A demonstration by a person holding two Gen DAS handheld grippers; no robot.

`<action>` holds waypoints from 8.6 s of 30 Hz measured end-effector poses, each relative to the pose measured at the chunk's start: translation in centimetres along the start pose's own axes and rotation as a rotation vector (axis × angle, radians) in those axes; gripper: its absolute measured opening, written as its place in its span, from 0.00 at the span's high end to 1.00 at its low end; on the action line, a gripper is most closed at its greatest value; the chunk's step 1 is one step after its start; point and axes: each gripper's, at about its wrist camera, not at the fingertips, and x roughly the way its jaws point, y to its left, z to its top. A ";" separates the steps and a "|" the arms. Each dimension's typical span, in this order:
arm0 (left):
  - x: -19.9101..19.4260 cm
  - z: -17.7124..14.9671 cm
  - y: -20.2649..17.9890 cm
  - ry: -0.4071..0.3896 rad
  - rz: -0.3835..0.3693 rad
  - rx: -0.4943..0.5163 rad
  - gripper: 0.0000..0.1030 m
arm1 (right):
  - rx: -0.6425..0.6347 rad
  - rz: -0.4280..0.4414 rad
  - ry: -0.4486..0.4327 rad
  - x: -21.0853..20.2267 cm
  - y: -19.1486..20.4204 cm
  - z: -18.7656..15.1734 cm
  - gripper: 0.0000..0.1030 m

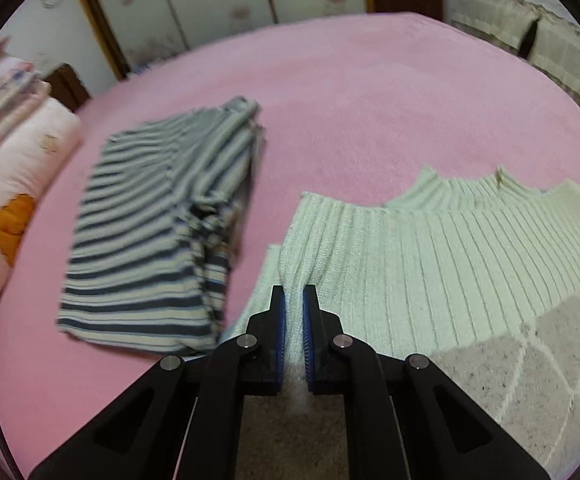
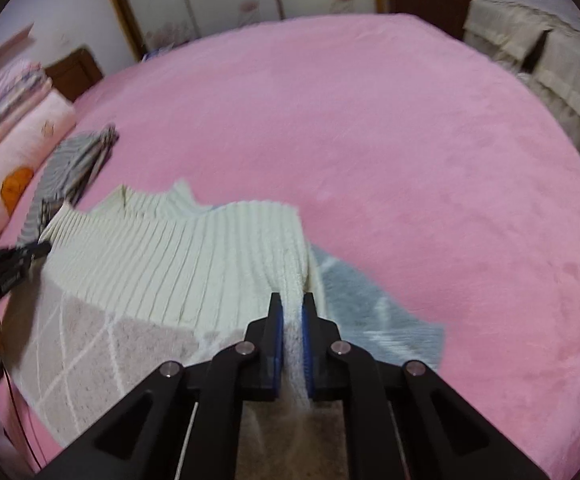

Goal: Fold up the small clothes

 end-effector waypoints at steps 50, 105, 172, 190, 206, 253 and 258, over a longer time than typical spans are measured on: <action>-13.2 -2.0 4.4 -0.053 0.025 -0.132 0.18 | 0.042 -0.010 -0.182 -15.0 3.2 -0.7 0.79; -13.7 -17.5 2.9 0.050 -0.080 -0.551 0.13 | -0.125 0.061 -0.094 -8.7 17.2 -10.2 0.79; -14.9 -7.7 -2.7 -0.247 -0.229 -0.495 0.81 | -0.012 0.155 -0.088 -3.7 12.5 -8.6 0.79; -18.3 -3.0 -21.7 -0.254 -0.325 -0.130 0.81 | 0.241 0.091 -0.163 -9.1 -3.4 -12.1 0.79; -17.3 -5.5 -29.2 -0.197 -0.293 0.058 0.80 | 0.278 0.061 -0.161 -10.3 -7.7 -14.2 0.79; -15.6 -8.0 -16.0 -0.027 -0.285 -0.208 0.33 | -0.160 0.090 -0.095 -14.3 1.3 -9.9 0.89; -14.7 -8.5 -16.3 0.001 -0.315 -0.211 0.27 | -0.025 0.084 -0.105 -15.2 -1.5 -13.1 0.90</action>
